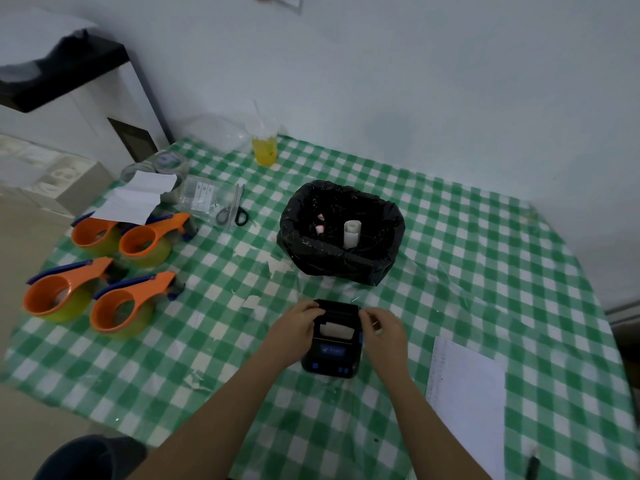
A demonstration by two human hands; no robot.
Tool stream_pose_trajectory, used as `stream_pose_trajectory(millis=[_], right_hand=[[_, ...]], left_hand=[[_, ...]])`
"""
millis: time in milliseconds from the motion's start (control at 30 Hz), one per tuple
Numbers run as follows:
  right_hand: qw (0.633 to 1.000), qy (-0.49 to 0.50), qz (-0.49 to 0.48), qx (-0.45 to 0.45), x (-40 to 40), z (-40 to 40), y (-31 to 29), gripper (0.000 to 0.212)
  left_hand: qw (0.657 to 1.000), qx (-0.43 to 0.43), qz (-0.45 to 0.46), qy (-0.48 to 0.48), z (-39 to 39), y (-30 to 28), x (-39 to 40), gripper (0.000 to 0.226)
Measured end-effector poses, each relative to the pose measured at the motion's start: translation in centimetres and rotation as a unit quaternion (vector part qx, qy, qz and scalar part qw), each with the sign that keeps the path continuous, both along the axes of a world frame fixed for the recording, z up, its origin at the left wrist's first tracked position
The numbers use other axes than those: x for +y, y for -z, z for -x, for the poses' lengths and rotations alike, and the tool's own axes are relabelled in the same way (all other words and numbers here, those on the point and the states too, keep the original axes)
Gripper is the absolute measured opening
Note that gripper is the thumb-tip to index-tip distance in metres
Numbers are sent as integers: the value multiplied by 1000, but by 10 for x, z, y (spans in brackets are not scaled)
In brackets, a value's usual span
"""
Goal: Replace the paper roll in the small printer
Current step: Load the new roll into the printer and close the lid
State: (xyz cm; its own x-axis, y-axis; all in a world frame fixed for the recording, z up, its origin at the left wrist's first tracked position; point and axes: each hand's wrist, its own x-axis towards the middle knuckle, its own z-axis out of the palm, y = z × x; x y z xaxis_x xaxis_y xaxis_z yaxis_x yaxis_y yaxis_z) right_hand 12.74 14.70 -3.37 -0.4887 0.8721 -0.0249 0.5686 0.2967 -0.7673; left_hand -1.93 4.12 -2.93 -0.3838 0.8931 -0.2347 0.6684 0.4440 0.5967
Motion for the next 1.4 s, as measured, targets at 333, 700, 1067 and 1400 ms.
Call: stream_pose_trajectory(millis=[333, 700, 1067, 1400], right_hand=[[964, 40, 249, -81, 9, -3, 2, 32], [958, 29, 246, -148, 19, 2, 5, 26], [931, -81, 192, -300, 39, 30, -4, 21], [918, -83, 209, -325, 41, 35, 0, 22]], left_hand=[[999, -28, 39, -11, -3, 7, -8, 36], [981, -95, 57, -160, 6, 11, 9, 38], [966, -121, 120, -193, 14, 14, 21, 42], [971, -77, 171, -151, 15, 16, 22, 45]])
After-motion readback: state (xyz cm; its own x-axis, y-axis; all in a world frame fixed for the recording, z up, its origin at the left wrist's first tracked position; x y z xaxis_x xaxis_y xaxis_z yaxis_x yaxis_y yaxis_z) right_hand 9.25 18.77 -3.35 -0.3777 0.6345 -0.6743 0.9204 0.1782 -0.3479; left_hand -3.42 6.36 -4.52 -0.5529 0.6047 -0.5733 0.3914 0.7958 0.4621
